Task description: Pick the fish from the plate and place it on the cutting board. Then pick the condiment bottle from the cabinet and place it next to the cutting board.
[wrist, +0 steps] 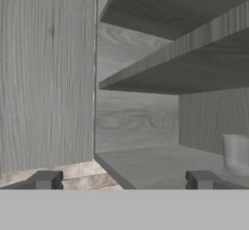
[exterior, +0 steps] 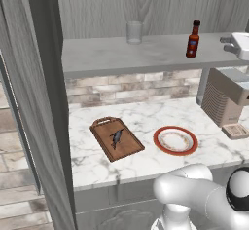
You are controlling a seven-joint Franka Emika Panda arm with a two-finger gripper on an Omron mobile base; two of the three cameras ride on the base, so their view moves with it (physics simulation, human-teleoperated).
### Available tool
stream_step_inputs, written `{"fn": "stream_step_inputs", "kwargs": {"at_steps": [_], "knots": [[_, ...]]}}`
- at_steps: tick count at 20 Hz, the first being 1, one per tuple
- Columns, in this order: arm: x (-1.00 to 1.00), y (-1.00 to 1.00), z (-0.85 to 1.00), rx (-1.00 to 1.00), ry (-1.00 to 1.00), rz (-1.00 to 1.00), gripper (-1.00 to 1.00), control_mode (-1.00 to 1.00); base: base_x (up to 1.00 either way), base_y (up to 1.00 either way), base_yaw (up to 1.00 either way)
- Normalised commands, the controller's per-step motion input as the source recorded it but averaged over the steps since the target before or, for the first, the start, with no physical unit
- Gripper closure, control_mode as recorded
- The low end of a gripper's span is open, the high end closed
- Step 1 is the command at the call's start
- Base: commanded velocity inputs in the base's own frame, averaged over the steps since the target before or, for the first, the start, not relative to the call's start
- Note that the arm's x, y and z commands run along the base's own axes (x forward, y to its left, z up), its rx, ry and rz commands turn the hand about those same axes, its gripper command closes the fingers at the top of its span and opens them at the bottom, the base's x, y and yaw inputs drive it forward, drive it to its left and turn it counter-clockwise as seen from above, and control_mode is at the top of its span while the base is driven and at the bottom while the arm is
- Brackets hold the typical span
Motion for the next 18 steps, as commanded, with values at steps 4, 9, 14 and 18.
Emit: {"fn": "stream_step_inputs", "kwargs": {"at_steps": [4,9,14,18], "knots": [[0.1,0.0,0.0,0.0,-0.03,-0.01,-1.0,-1.0,0.0,0.0,0.0],[0.05,0.0,0.03,0.0,-0.03,0.0,-1.0,-1.0,0.0,0.0,0.0],[0.01,0.0,0.05,0.0,-0.03,0.0,-1.0,-1.0,0.0,0.0,0.0],[0.0,0.0,0.05,0.0,-0.03,0.0,-1.0,-1.0,0.0,0.0,0.0]]}}
